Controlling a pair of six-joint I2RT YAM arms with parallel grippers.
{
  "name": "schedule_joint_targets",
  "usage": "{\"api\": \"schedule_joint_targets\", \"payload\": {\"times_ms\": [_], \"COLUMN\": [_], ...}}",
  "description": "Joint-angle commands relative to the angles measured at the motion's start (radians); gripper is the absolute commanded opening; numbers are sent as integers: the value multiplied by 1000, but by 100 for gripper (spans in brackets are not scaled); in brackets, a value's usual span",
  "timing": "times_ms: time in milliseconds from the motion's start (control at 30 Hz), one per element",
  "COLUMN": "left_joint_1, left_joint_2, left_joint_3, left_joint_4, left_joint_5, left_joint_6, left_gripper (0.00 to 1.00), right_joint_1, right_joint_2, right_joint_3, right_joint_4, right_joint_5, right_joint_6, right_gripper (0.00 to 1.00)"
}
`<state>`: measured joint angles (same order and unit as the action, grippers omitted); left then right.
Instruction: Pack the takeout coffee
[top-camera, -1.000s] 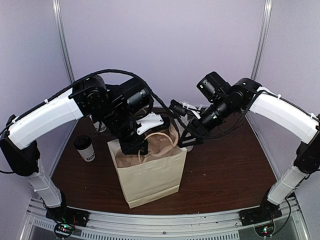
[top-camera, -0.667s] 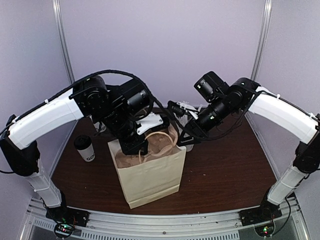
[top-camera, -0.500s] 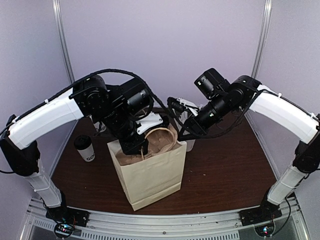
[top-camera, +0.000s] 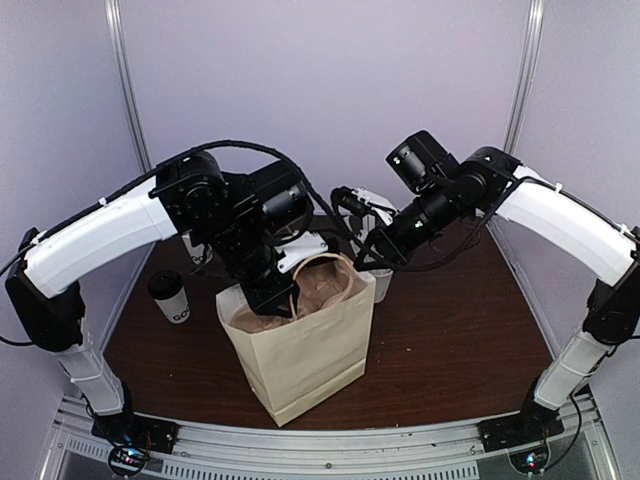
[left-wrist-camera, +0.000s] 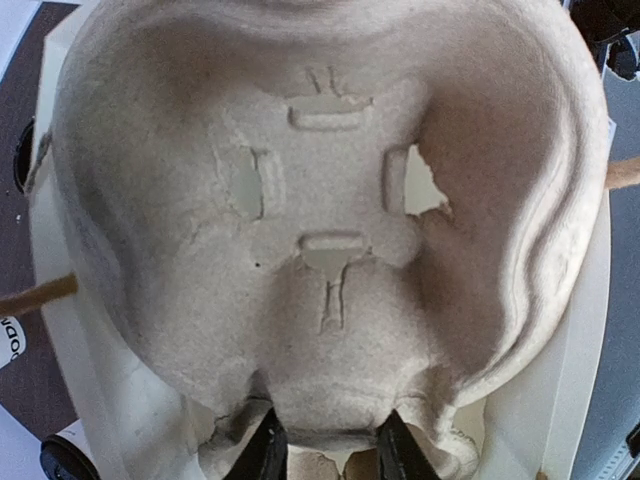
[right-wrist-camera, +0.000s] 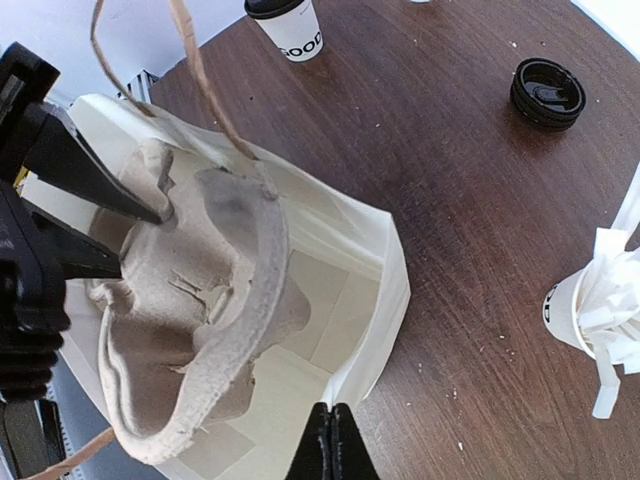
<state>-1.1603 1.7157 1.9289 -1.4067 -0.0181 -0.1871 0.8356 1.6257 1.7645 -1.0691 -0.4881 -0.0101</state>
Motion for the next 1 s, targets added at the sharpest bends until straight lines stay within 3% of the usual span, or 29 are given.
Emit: {"api": "schedule_joint_targets", "payload": {"times_ms": [0, 233, 433, 467, 533, 600, 800, 967], "left_joint_1": [-4, -4, -4, -4, -4, -4, -4, -2], "left_joint_2": [38, 68, 83, 84, 86, 93, 97, 70], "left_joint_3": [28, 41, 64, 69, 67, 69, 70, 49], "left_joint_4": [-38, -58, -75, -80, -83, -82, -77, -46], "left_joint_5": [83, 96, -14, -42, -67, -61, -54, -35], "left_joint_6": [0, 10, 12, 11, 17, 21, 28, 44], "left_gripper": [0, 0, 0, 0, 0, 0, 0, 0], "right_joint_1": [5, 5, 4, 4, 0, -14, -72, -175], "right_joint_2": [-45, -66, -78, -82, -91, -100, -144, -198], "right_joint_3": [-12, -28, -39, -40, -42, -40, -21, -54], "right_joint_4": [21, 41, 49, 48, 48, 45, -22, -62], "right_joint_5": [60, 10, -58, -62, -72, -110, -236, -454], "right_joint_6": [10, 10, 10, 9, -2, -25, -167, -310], "right_gripper": [0, 0, 0, 2, 21, 31, 46, 57]}}
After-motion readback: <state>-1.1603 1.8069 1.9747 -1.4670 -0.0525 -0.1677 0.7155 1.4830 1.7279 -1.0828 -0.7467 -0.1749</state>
